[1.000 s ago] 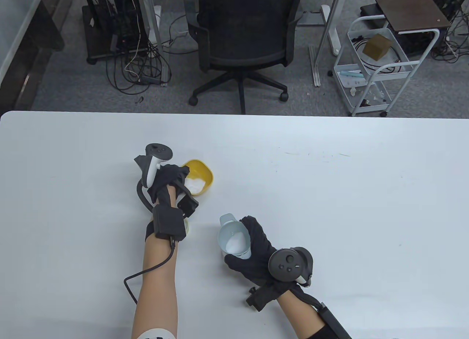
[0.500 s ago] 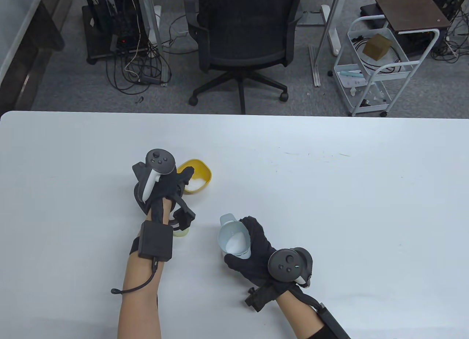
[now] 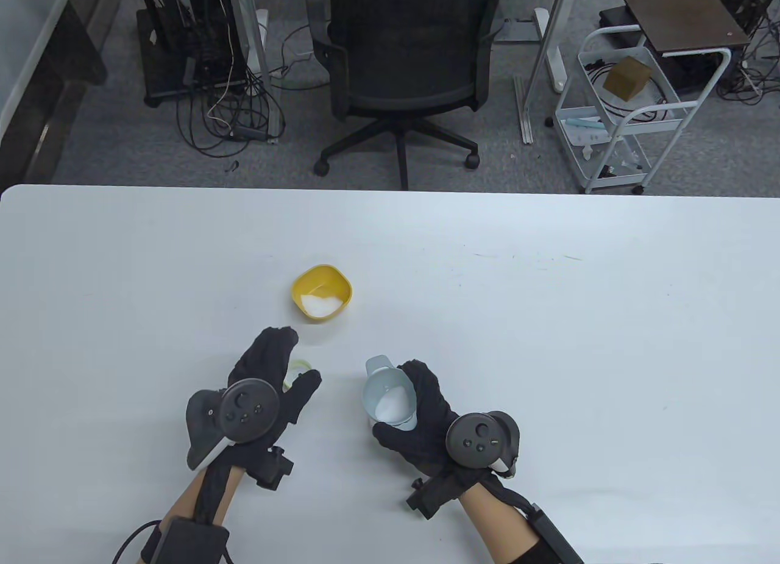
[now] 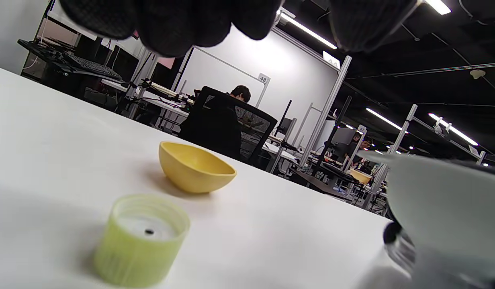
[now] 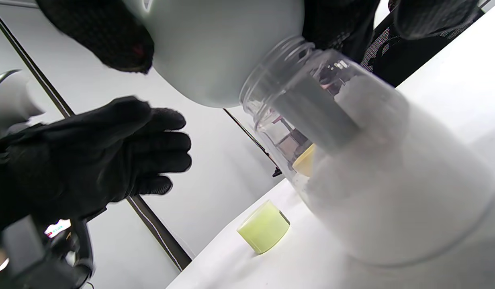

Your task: Unscrew the press dispenser and pour salt into it

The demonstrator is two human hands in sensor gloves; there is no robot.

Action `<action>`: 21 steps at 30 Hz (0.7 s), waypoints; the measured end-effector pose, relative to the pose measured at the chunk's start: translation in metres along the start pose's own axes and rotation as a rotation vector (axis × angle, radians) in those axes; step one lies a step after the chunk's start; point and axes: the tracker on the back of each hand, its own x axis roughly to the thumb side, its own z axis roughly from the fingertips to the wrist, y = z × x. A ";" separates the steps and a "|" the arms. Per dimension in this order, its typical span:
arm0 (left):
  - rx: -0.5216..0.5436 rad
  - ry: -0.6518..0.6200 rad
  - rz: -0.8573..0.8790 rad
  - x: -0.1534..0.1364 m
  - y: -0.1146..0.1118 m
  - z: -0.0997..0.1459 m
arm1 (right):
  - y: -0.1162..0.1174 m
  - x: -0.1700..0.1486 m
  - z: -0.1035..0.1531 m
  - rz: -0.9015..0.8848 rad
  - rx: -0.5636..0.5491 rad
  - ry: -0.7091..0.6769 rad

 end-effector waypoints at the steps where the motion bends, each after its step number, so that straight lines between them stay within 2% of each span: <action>1: 0.001 -0.001 0.004 -0.001 -0.004 0.004 | 0.000 0.000 0.000 -0.003 0.000 0.001; 12: -0.135 -0.042 -0.133 -0.013 -0.053 0.025 | 0.000 0.000 -0.001 0.001 0.000 0.000; 21: -0.189 -0.079 -0.186 -0.006 -0.068 0.027 | -0.001 0.000 0.001 0.003 -0.002 -0.001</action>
